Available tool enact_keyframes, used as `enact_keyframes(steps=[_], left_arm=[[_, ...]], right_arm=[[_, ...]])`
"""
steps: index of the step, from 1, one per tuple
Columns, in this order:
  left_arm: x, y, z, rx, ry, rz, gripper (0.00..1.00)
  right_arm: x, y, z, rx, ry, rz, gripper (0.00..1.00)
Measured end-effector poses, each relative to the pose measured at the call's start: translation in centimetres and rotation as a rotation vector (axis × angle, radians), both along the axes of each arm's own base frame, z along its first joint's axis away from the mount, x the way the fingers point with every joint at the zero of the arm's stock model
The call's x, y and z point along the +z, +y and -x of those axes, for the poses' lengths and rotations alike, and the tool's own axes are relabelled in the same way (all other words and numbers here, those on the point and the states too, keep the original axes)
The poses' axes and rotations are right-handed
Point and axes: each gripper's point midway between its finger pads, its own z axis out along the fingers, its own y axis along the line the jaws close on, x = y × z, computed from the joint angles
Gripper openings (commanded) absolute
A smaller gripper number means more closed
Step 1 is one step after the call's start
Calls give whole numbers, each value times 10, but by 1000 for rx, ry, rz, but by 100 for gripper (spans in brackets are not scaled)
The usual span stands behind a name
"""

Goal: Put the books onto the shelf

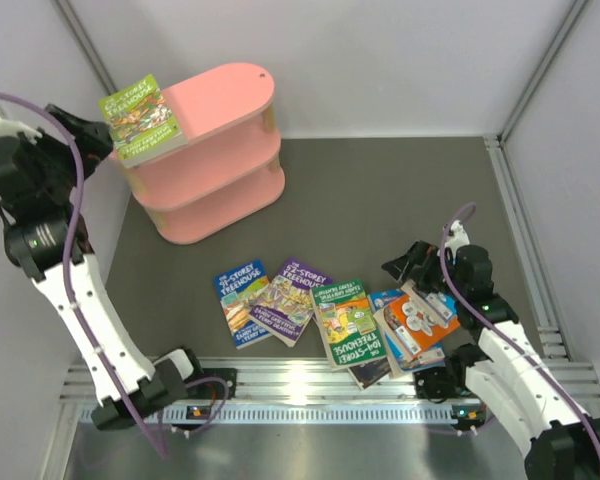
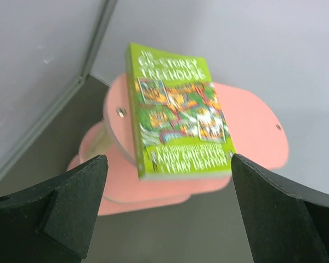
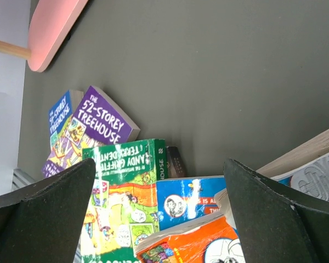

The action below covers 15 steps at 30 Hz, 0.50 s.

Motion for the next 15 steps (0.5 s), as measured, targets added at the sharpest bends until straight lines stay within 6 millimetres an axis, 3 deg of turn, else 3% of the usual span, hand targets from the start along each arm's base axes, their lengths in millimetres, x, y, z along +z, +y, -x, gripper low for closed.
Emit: enact_keyframes(steps=[4,8,15], left_arm=[[-24,-32,29,-72,2,46,99],[-66,-68,45,-185,45,111,99],[-194,-120,63,-376,233,272,99]], right_arm=[[3,5,7,27,-10,1,100],[11,24,22,101,-43,15,100],[22,64,40,222,-54,45,100]])
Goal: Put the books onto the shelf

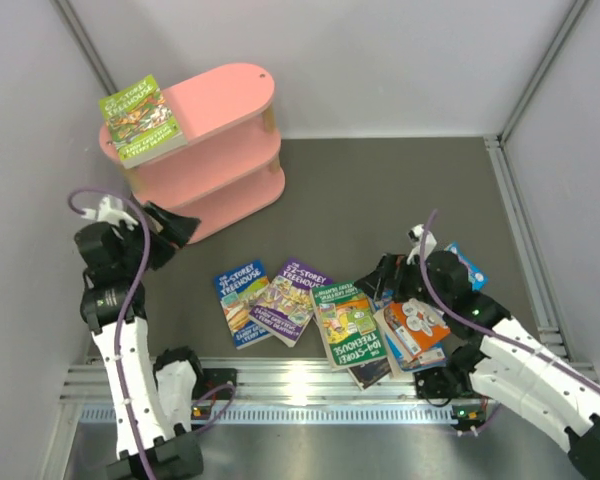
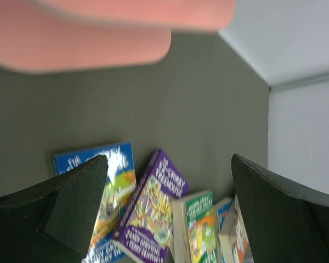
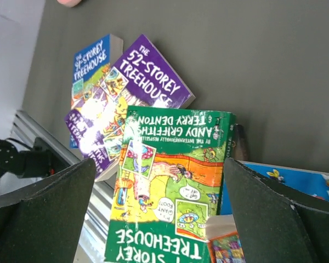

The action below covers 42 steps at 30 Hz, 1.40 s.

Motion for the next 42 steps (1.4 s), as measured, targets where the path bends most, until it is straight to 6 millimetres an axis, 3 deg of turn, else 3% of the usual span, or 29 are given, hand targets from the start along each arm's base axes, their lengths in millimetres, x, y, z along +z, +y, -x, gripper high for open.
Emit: enact_keyframes(steps=[4,7,11,17,22,32,42], left_arm=[[-50,-37,6,-125,113,42,99],[-75,-71,9,-244,195,17,99],[-106,-106,5,-349,296,-49,99],[-163,-119,12,-382,415,-88,99],[-225,-122,46,-411,569,-86,99],[-224,-154,34,-501,496,-22,99],[-224,-175,35,-573,413,36,99]], right_arm=[[-12,24,6,46,45,45,100],[-26,37,9,62,79,92,100],[-25,50,9,64,70,125,100],[-17,47,-3,5,32,138,100],[-19,44,-7,-18,27,152,100],[-53,44,-8,-10,95,245,100],[-55,44,-8,-8,90,255,100]])
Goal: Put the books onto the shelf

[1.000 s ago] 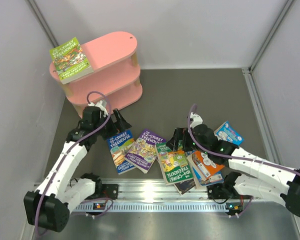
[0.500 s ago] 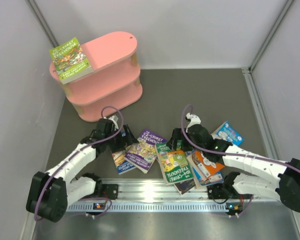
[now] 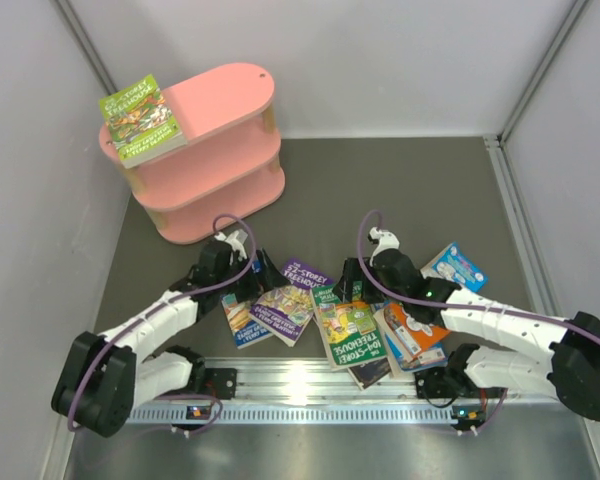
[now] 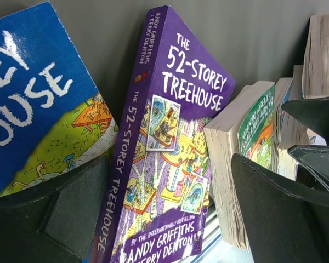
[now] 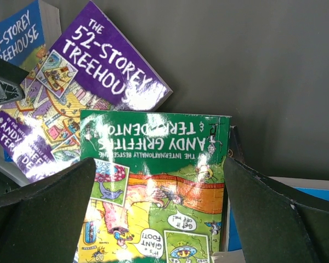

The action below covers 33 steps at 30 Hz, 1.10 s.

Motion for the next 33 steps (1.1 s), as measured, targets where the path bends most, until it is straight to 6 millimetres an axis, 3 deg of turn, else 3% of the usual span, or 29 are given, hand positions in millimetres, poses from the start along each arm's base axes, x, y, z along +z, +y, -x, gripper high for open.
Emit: enact_keyframes(steps=[5,6,10,15,17,19,21,33], left_arm=[[-2,-4,0,-15,-9,0,85],[-3,-5,0,-19,-8,-1,74],[-11,-9,1,-31,9,-9,53],[-27,-14,17,-72,56,-6,40],[-34,-13,25,-72,87,-4,25],[-34,-14,28,-79,89,10,20],[-34,-16,29,-84,87,22,0],[-23,-25,43,-114,130,106,0]], right_arm=[[-2,2,-2,0,-1,-2,100],[-3,3,-2,0,1,1,100],[-5,2,-2,0,6,6,100],[-4,3,-3,-1,3,3,100],[-4,3,-3,-1,1,2,100],[-4,3,-3,-1,1,1,100],[-4,3,-3,-2,1,2,100],[-4,3,-3,-3,-1,1,100]])
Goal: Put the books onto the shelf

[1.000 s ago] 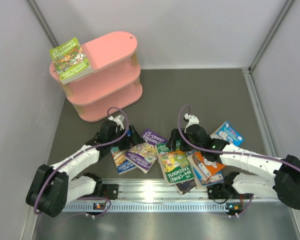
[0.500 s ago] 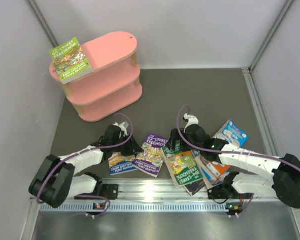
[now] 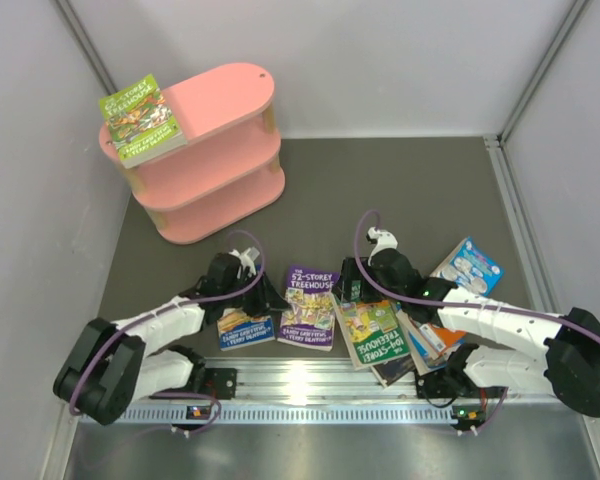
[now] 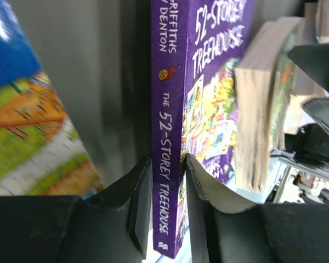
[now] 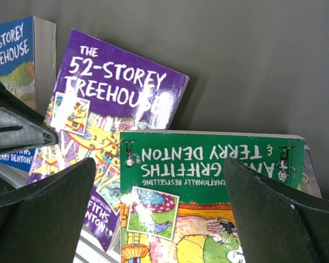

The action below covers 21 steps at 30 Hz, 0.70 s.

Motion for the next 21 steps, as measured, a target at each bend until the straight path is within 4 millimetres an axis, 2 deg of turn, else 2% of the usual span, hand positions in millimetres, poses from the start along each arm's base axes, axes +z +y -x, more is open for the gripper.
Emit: enact_keyframes(steps=[4,8,13,21], left_arm=[[22,-4,0,-16,-27,27,0],[61,-14,-10,-46,-106,62,0],[102,-20,-19,-70,-183,75,0],[151,-20,-32,-78,-273,44,0]], right_arm=[[0,-1,0,-1,0,1,100],[0,-4,1,-8,-7,-1,100],[13,-5,-1,-31,-37,-33,100],[21,-36,-3,-184,-73,-44,100]])
